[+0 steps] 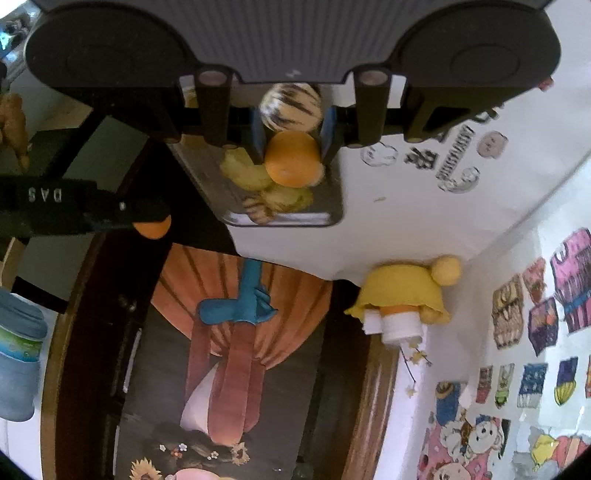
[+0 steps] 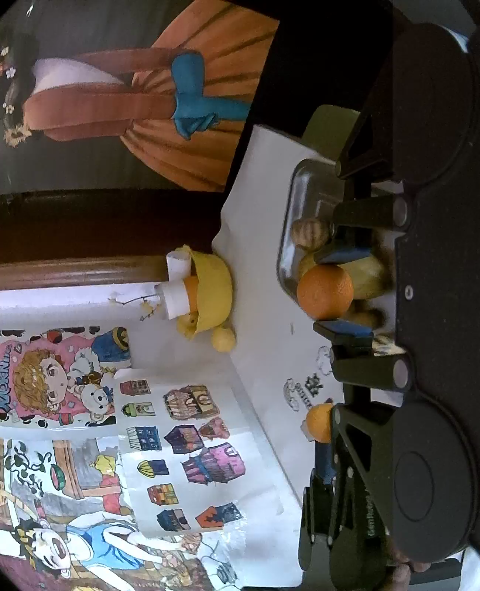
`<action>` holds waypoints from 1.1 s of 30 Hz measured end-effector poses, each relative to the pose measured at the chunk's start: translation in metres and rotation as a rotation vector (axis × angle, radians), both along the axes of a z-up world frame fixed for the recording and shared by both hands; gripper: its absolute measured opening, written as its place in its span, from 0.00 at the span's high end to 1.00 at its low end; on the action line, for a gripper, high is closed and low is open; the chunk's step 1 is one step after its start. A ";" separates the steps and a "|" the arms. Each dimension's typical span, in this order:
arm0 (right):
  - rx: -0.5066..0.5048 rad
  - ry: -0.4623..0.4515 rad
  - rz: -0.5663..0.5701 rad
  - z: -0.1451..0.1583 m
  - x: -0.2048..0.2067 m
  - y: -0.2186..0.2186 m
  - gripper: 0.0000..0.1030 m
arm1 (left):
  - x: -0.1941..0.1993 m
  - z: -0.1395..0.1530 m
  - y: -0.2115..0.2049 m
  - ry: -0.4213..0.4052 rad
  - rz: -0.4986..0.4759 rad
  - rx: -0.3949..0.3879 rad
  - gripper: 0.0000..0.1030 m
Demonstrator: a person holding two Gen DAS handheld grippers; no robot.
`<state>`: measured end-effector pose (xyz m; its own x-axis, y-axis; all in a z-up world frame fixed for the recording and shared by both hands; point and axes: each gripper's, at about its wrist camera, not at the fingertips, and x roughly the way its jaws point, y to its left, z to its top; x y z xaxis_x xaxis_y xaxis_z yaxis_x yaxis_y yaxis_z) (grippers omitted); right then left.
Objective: Organize fruits
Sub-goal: 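Carry both oranges in the two tools over the tray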
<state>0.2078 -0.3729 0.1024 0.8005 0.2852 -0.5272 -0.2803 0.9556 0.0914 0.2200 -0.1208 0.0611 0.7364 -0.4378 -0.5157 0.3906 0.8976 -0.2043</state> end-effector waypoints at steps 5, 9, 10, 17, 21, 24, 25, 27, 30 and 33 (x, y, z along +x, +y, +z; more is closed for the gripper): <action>0.011 0.004 -0.015 -0.015 -0.024 -0.008 0.67 | -0.012 -0.005 -0.009 -0.005 -0.007 0.001 0.67; 0.021 0.011 -0.024 -0.027 -0.037 -0.011 0.67 | -0.020 -0.010 -0.014 -0.005 -0.008 0.009 0.67; 0.023 0.014 -0.026 -0.029 -0.039 -0.012 0.67 | -0.021 -0.012 -0.015 -0.003 -0.008 0.010 0.67; 0.025 0.041 -0.043 -0.049 -0.049 -0.013 0.67 | -0.026 -0.023 -0.017 0.018 -0.001 0.018 0.67; 0.032 0.054 -0.051 -0.058 -0.051 -0.013 0.67 | -0.028 -0.030 -0.018 0.030 0.004 0.022 0.67; 0.041 0.067 -0.056 -0.066 -0.052 -0.012 0.67 | -0.028 -0.036 -0.018 0.044 0.009 0.017 0.67; 0.042 0.070 -0.059 -0.068 -0.052 -0.012 0.67 | -0.028 -0.038 -0.018 0.050 0.011 0.015 0.67; 0.040 0.074 -0.061 -0.072 -0.053 -0.011 0.67 | -0.027 -0.042 -0.018 0.061 0.013 0.013 0.67; 0.038 0.081 -0.066 -0.078 -0.053 -0.009 0.67 | -0.028 -0.047 -0.019 0.064 0.013 0.015 0.67; 0.035 0.087 -0.072 -0.084 -0.053 -0.006 0.67 | -0.028 -0.051 -0.020 0.069 0.013 0.018 0.67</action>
